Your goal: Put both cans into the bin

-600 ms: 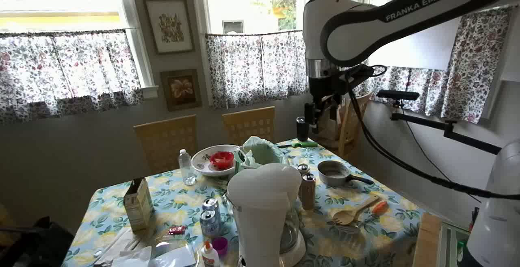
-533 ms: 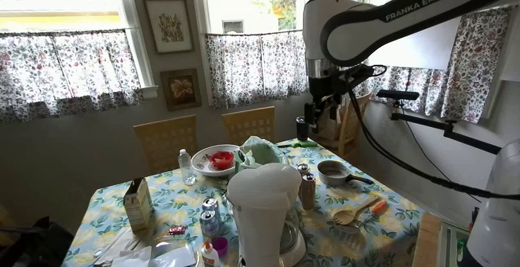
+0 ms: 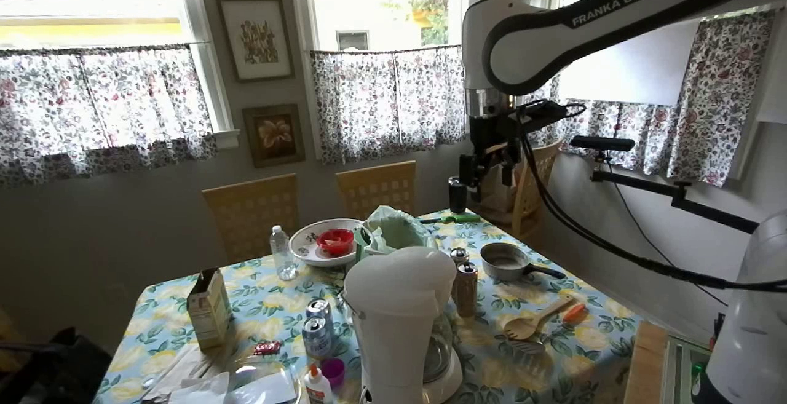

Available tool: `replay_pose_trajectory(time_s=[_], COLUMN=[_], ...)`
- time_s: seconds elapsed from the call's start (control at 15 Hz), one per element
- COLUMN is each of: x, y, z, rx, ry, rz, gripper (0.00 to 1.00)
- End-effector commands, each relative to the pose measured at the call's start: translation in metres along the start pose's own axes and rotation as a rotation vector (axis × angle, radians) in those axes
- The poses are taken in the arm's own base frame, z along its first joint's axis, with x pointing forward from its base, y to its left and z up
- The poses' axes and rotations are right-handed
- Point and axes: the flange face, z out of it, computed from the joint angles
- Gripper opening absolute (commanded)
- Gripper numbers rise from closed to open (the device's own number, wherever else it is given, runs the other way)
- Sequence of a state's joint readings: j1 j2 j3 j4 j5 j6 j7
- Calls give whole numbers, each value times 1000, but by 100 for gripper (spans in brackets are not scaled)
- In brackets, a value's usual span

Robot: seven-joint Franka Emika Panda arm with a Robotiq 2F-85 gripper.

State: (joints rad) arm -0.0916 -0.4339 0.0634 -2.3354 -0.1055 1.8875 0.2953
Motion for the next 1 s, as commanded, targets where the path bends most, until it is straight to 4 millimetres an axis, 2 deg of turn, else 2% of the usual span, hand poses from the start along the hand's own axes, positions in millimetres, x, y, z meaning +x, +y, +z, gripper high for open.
replay_pose_trajectory(time_s=[0.0, 0.13, 0.33, 0.6, 0.93], x=[41, 60, 82, 105, 120], y=[30, 45, 55, 51, 53], z=[20, 36, 59, 98, 144], rx=[147, 252, 292, 255, 237], ry=[-79, -66, 12, 49, 15], rz=[100, 139, 141, 99, 78], gripper=[100, 100, 100, 100, 100])
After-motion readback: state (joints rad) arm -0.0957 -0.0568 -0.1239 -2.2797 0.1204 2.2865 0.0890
